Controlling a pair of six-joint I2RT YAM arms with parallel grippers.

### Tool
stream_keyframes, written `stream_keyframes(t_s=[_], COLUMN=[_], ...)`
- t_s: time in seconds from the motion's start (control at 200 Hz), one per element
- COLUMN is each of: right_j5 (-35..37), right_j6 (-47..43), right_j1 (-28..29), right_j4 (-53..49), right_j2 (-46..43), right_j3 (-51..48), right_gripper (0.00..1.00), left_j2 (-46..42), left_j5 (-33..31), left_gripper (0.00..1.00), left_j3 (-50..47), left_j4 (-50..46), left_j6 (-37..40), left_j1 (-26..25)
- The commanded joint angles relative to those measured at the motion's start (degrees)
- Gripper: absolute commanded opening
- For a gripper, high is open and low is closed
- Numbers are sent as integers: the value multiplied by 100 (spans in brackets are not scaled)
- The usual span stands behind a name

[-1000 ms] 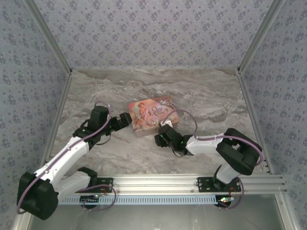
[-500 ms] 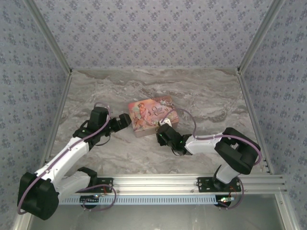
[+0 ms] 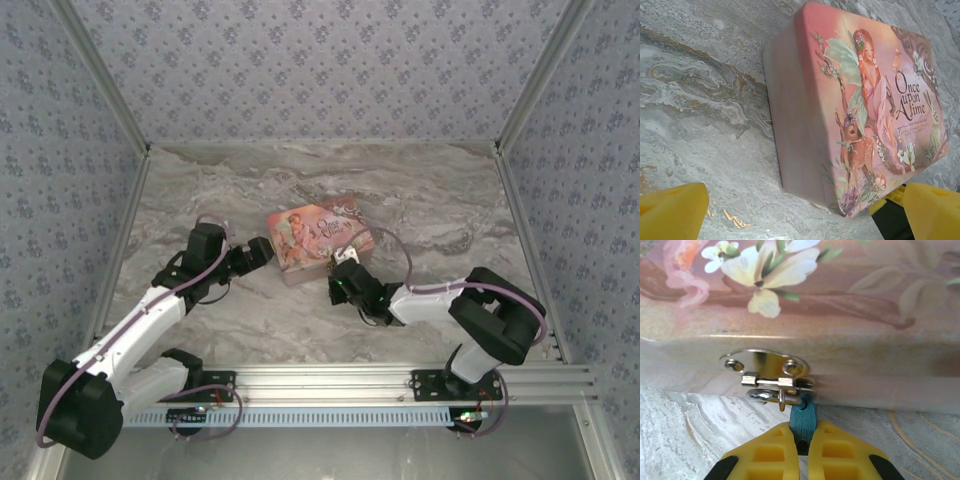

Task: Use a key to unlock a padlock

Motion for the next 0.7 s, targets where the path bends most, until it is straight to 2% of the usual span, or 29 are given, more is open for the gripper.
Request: stream_keyframes(t_s=[0.0, 0.185, 0.36, 0.555, 0.695], right_j5=[-555, -1208, -1634, -2049, -2135], right_j6=[120, 458, 1171, 1628, 1695], right_j1=[-200, -503, -822, -1161, -1247], right_j4=[587, 1168, 1512, 1458, 1176], right_j2=[-139, -187, -158, -117, 16], right_j3=[-344, -582, -747, -817, -773], right_gripper=[1, 0, 0, 0, 0], left_j2=[10, -35, -78, -96, -58], left_j5=[96, 105, 132, 183, 439], left_gripper=[99, 99, 100, 99, 99], left_j3=[-17, -17, -25, -57, -133], left_j4=[77, 72, 69, 108, 476], left_j6=[-48, -69, -109, -131, -176], left_j1=[20, 20, 20, 20, -5])
